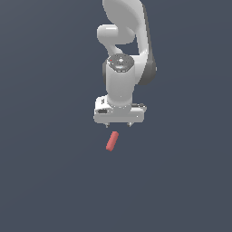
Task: Pick up the object and move it to a goal position.
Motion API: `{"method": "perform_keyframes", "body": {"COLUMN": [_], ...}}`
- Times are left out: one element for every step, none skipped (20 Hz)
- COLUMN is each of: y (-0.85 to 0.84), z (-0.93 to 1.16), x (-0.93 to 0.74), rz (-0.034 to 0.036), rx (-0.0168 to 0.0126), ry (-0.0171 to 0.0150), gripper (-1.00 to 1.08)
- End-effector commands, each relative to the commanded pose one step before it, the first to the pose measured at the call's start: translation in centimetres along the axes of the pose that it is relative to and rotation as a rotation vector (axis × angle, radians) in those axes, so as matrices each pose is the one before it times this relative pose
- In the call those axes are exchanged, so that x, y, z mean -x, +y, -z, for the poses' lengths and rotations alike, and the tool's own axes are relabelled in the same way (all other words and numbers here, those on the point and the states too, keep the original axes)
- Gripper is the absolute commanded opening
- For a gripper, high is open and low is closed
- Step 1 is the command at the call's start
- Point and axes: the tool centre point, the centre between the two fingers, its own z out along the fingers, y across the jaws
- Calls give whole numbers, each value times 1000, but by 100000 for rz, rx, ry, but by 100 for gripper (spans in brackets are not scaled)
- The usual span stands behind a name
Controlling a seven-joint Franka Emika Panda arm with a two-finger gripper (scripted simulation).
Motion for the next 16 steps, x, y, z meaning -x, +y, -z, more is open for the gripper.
{"method": "perform_keyframes", "body": {"y": [1, 28, 58, 93, 142, 176, 186, 144, 98, 62, 20, -34, -24, 3, 16, 28], "z": [0, 23, 88, 147, 192, 249, 257, 201, 146, 80, 17, -28, -50, -43, -96, -152], "x": [0, -16, -40, -65, -91, -114, -117, -90, -62, -37, -11, 18, 18, 0, -5, -4], "rz": [0, 0, 16, 25, 25, 33, 31, 23, 16, 5, 0, 0, -8, -138, -308, -481], "rx": [0, 0, 90, 157, 169, 231, 231, 182, 144, 64, 0, 0, -64, -1, -22, -39], "ry": [0, 0, 34, 59, 64, 87, 87, 68, 54, 24, 0, 0, -24, -4, -17, -29], "gripper": [100, 100, 100, 100, 100, 100, 100, 100, 100, 100, 100, 100, 100, 100, 100, 100]}}
